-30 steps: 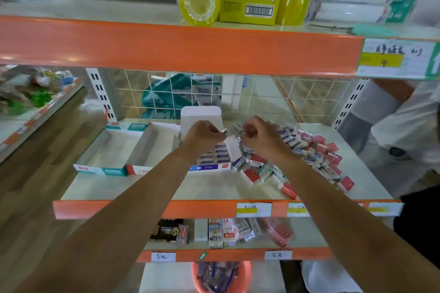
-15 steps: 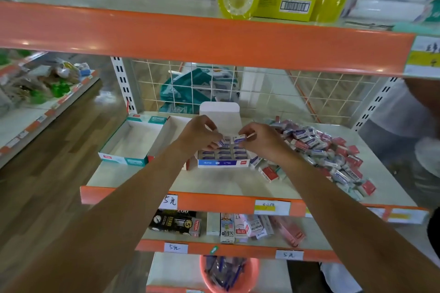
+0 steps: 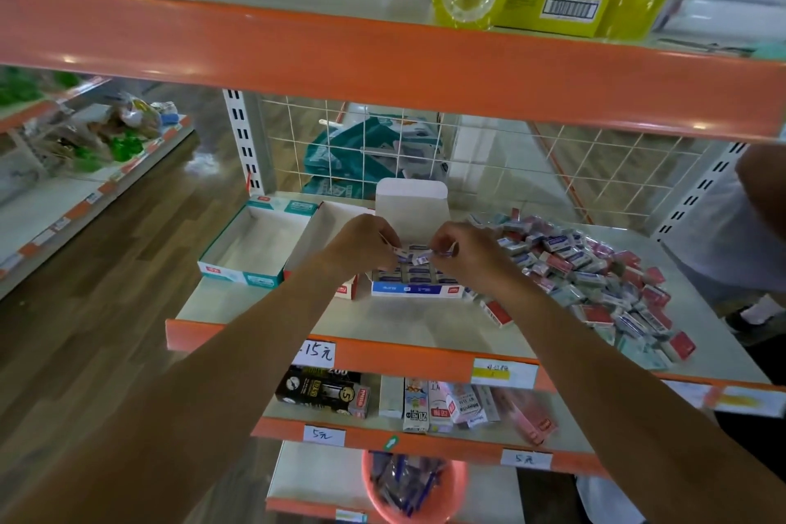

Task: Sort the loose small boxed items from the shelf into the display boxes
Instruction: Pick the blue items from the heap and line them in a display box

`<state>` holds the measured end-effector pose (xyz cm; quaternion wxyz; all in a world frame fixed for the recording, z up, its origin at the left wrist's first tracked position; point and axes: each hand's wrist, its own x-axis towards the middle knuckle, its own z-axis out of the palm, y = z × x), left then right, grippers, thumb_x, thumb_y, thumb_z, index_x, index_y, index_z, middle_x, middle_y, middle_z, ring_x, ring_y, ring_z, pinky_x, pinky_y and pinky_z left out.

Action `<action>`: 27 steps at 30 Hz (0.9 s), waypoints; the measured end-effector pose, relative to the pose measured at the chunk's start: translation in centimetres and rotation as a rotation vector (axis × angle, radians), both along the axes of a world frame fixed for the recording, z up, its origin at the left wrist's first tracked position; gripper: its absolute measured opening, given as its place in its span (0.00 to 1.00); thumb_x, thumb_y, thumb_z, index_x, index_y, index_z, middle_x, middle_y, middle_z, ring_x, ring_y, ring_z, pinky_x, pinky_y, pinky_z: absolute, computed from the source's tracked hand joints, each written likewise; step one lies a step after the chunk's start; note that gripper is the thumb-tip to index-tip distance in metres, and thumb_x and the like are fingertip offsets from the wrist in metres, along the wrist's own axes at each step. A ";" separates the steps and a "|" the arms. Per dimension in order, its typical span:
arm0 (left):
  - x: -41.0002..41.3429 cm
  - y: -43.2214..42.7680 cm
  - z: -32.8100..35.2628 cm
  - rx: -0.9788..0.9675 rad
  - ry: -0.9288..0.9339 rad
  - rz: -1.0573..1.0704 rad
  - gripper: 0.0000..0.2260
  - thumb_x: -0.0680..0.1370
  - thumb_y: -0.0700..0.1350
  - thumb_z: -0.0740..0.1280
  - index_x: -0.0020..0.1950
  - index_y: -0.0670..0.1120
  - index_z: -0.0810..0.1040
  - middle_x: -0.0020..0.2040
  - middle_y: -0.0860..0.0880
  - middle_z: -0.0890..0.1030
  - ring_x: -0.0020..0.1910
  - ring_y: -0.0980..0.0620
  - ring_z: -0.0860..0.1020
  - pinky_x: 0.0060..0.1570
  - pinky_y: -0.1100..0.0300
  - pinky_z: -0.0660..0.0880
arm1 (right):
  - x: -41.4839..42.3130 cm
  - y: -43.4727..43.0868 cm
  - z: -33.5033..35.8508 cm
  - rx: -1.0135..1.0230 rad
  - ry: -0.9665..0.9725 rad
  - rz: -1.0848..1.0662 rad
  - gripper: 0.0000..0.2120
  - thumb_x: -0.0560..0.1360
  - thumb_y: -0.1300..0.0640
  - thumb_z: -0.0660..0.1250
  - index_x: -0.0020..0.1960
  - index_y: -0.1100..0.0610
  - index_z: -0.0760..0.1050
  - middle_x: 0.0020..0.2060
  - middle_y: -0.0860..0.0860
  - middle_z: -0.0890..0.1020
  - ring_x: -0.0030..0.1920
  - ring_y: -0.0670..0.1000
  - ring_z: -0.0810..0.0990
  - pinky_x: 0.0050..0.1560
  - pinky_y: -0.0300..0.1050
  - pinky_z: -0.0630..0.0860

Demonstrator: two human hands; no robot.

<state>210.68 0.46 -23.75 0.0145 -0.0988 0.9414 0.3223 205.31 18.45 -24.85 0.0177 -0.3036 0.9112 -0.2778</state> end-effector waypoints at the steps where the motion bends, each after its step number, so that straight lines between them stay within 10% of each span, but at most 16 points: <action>1: 0.1 -0.1 -0.1 -0.023 0.004 -0.016 0.10 0.74 0.39 0.71 0.54 0.45 0.81 0.49 0.50 0.79 0.44 0.53 0.75 0.32 0.72 0.69 | 0.0 -0.1 -0.1 0.009 0.007 -0.001 0.04 0.74 0.59 0.71 0.48 0.57 0.78 0.42 0.47 0.78 0.41 0.45 0.75 0.39 0.33 0.70; 11: -0.1 0.1 -1.2 -0.350 0.158 -0.055 0.07 0.78 0.46 0.67 0.54 0.46 0.80 0.53 0.48 0.82 0.46 0.51 0.80 0.55 0.58 0.77 | 0.1 -1.0 -0.8 0.127 0.058 -0.028 0.04 0.73 0.58 0.71 0.45 0.54 0.76 0.42 0.51 0.80 0.43 0.51 0.78 0.43 0.44 0.76; 27: -0.3 -0.8 -2.5 -0.547 0.153 -0.171 0.14 0.77 0.49 0.68 0.62 0.47 0.78 0.58 0.47 0.76 0.53 0.49 0.75 0.53 0.56 0.76 | 0.0 -1.3 -0.8 0.244 0.150 0.017 0.04 0.73 0.57 0.72 0.45 0.55 0.76 0.44 0.51 0.81 0.42 0.50 0.77 0.39 0.41 0.70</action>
